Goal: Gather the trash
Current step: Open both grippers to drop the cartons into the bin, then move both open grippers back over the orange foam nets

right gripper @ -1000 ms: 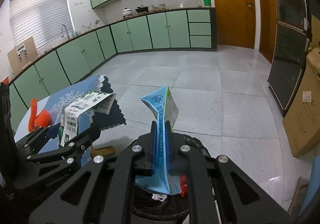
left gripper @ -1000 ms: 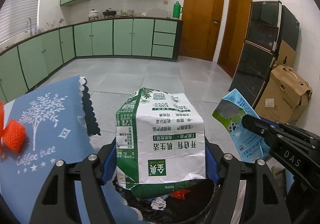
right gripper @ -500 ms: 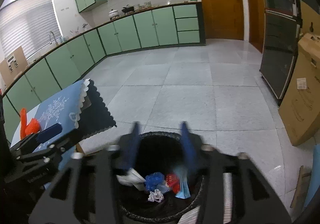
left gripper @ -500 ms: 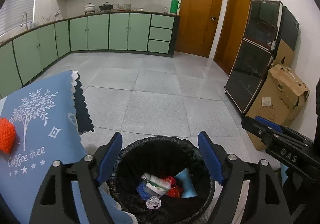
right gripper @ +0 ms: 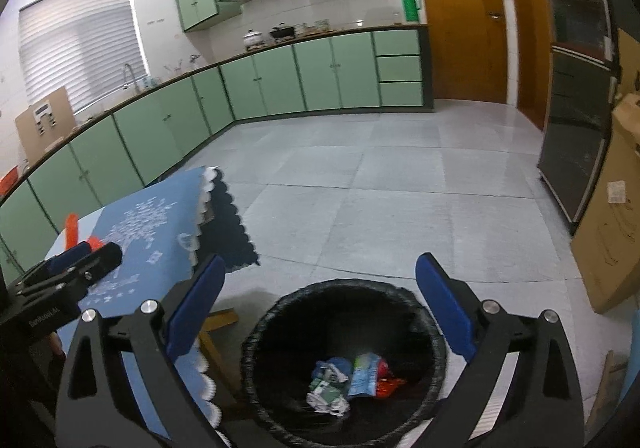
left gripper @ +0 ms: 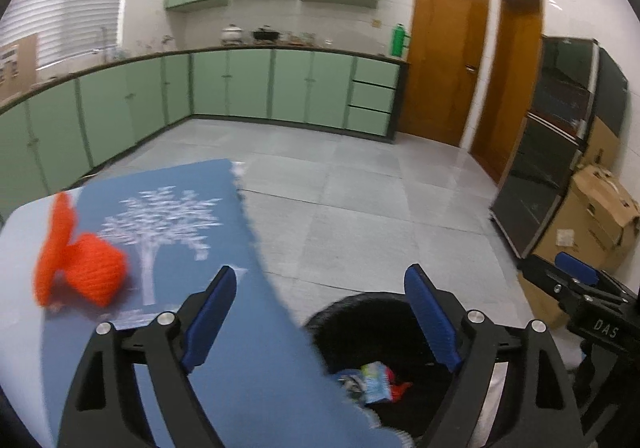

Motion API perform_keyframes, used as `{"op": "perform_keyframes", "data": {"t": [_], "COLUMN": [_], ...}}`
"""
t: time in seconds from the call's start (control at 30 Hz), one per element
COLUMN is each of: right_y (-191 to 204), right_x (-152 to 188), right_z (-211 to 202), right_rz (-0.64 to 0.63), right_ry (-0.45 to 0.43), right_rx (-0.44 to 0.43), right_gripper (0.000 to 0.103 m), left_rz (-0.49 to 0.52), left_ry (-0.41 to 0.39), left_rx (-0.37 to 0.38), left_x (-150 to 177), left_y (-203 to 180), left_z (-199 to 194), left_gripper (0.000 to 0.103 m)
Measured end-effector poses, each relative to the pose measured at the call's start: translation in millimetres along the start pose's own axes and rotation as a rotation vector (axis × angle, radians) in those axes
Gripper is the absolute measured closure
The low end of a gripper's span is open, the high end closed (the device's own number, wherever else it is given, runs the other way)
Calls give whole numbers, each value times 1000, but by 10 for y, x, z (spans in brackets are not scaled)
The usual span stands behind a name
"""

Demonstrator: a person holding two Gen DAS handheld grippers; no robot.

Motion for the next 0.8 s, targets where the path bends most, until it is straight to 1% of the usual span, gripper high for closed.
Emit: {"op": "perform_keyframes", "data": {"t": [0.23,0.33,0.43,0.53,0.63,0.8], "right_y": [653,990,1306,1616,1938,2374], "right_x": [54,88,94,116,167,206], "right_z": [164,260,340,441,544,683], "right_rz": [-69,-98,-133,-160,-190,-238], "right_ry": [40,61,71,80,83,83], "right_rx": [-101,-155,-191,-225,-258,-299], "right_gripper": [9,9,9,9,9,9], "left_rz": [-81,-122,-161,-184,-207,-235], "left_ry": [4,13,20,25,31,44], "left_rx": [-154,-221,-295,-354,-397,-440], "left_x": [169,266,378,462,543,644], "left_y": [826,1189,1558,1829,2056,2341], "left_z": [-266,-362,-465,-545,-600,-652], "left_gripper": [18,18,18,18,18,18]}}
Point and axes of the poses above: each gripper's, at about its wrist camera, not at the fingertips, and z roughly the way its jaws point, y to its left, x to its underside, the point moved 5 cm from there along z, roughly the way its jaws point, and after that the axes turned 5 degrees about z, right-handed, at the moved point
